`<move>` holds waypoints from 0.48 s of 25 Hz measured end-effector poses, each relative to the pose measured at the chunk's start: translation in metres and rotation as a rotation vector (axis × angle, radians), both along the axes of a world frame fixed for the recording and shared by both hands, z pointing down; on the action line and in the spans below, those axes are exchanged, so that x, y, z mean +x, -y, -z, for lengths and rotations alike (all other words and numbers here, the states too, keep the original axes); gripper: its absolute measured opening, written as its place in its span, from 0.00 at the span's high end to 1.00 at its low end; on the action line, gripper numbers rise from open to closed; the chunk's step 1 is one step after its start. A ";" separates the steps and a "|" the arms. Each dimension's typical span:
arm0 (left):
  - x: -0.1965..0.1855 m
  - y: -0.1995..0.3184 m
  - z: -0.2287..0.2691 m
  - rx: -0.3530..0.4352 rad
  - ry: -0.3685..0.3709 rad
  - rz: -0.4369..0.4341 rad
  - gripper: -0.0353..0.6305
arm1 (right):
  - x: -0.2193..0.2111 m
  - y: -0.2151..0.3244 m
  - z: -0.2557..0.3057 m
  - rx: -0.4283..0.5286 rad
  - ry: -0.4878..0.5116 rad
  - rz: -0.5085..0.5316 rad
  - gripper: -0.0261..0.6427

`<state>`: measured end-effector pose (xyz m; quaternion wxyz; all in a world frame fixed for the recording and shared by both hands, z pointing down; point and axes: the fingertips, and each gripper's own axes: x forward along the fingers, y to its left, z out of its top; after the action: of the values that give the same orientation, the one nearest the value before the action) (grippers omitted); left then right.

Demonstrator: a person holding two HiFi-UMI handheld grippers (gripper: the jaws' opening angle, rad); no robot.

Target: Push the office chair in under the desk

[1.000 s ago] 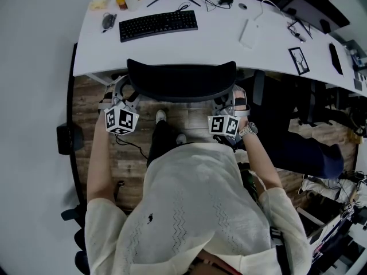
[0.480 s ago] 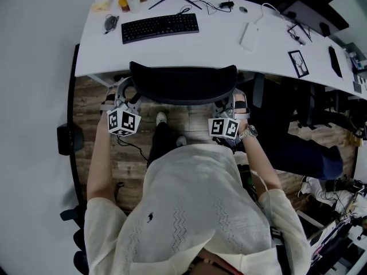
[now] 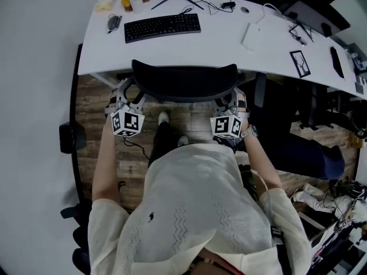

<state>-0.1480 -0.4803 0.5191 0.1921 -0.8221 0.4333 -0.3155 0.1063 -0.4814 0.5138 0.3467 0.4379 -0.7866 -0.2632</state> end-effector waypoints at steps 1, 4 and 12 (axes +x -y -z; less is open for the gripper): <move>0.000 -0.003 0.003 0.002 -0.046 0.020 0.58 | 0.001 -0.002 0.002 -0.013 0.039 0.002 0.62; 0.001 -0.014 0.006 -0.006 -0.146 0.068 0.58 | 0.006 -0.007 0.008 -0.047 0.152 -0.008 0.63; 0.020 -0.054 -0.009 -0.129 -0.377 0.148 0.66 | 0.007 -0.030 0.015 -0.217 0.419 -0.059 0.73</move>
<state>-0.1282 -0.4261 0.5279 0.0310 -0.8430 0.4997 -0.1966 0.1130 -0.4509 0.4992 0.2285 0.4659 -0.8519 -0.0703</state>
